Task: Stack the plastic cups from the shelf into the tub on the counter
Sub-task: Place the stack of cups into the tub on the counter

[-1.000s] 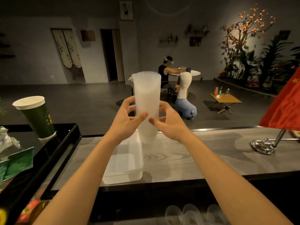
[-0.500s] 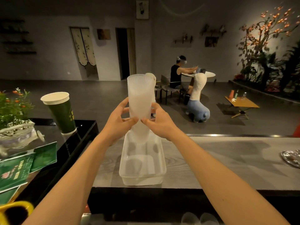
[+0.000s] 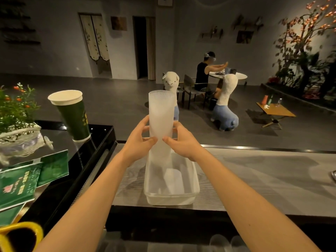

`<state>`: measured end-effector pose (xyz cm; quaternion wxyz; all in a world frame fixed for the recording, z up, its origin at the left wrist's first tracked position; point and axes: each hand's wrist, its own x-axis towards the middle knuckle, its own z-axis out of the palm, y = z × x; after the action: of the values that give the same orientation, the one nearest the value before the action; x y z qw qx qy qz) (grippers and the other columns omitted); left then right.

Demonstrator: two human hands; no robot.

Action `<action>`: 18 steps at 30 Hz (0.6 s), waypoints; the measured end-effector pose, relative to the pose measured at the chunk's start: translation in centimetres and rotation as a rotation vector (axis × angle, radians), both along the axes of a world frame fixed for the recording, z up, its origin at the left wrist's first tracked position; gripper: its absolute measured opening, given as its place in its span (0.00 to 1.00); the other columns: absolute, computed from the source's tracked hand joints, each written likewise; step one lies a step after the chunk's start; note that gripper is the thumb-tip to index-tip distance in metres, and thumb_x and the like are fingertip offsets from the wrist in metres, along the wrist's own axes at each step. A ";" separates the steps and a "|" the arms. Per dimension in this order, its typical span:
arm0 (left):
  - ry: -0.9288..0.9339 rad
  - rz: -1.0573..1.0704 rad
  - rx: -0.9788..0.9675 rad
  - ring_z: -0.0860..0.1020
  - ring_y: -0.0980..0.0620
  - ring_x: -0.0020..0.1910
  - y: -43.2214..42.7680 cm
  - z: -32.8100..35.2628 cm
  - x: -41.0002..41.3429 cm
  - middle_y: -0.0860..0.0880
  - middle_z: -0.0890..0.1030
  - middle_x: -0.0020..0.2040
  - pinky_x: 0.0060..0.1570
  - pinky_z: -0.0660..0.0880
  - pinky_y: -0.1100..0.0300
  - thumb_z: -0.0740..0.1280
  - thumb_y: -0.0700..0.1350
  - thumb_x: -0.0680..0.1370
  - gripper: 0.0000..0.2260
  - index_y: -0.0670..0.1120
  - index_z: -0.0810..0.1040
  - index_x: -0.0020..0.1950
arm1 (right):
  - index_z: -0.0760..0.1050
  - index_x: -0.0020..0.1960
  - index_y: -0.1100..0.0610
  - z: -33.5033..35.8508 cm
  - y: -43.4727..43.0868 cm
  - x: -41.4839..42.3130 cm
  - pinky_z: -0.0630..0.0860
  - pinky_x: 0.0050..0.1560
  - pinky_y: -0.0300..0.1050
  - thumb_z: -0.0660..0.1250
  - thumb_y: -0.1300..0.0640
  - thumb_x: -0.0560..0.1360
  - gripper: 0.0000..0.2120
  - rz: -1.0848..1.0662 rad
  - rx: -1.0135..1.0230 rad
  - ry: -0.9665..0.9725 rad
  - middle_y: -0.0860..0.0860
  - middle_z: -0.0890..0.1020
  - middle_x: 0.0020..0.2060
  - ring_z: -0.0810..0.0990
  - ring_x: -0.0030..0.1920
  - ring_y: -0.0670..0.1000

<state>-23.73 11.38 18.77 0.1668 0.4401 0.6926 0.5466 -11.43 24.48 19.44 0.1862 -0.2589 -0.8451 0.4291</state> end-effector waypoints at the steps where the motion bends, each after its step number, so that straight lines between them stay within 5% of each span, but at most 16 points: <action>1: -0.006 0.006 -0.001 0.79 0.55 0.62 0.0 -0.2 -0.1 0.59 0.77 0.65 0.43 0.80 0.68 0.71 0.38 0.80 0.30 0.67 0.66 0.71 | 0.60 0.79 0.49 -0.1 -0.1 -0.1 0.78 0.58 0.46 0.70 0.51 0.80 0.31 -0.004 0.006 -0.001 0.46 0.75 0.70 0.78 0.57 0.47; 7: -0.071 0.055 -0.102 0.80 0.59 0.59 -0.6 -0.8 -0.3 0.59 0.79 0.63 0.42 0.78 0.70 0.70 0.42 0.81 0.26 0.54 0.67 0.77 | 0.66 0.76 0.52 0.2 -0.5 0.3 0.78 0.65 0.52 0.71 0.48 0.79 0.28 -0.024 -0.004 -0.104 0.49 0.77 0.70 0.78 0.66 0.52; 11: -0.119 0.100 -0.206 0.69 0.45 0.76 -1.5 -0.6 0.2 0.49 0.67 0.79 0.66 0.74 0.50 0.71 0.48 0.81 0.37 0.47 0.54 0.84 | 0.68 0.74 0.56 0.4 -1.2 1.4 0.76 0.61 0.49 0.71 0.41 0.77 0.32 -0.102 0.064 -0.157 0.51 0.77 0.67 0.77 0.66 0.54; 14: -0.104 0.145 -0.248 0.67 0.43 0.78 -2.6 -0.3 1.1 0.46 0.62 0.82 0.72 0.70 0.45 0.71 0.49 0.81 0.38 0.47 0.53 0.84 | 0.66 0.76 0.59 0.7 -2.4 2.5 0.75 0.59 0.49 0.70 0.42 0.78 0.34 -0.194 0.095 -0.125 0.53 0.80 0.62 0.78 0.63 0.55; 18: -0.051 0.199 -0.275 0.68 0.46 0.77 -5.1 -0.4 3.2 0.48 0.64 0.81 0.73 0.69 0.44 0.72 0.51 0.80 0.36 0.49 0.57 0.83 | 0.76 0.60 0.53 0.2 -5.1 4.2 0.79 0.52 0.50 0.69 0.49 0.77 0.14 -0.260 0.186 -0.007 0.48 0.82 0.46 0.81 0.50 0.51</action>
<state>-20.58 6.31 18.33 0.1877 0.3283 0.7966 0.4715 -7.20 19.38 19.69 0.2602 -0.3492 -0.8412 0.3205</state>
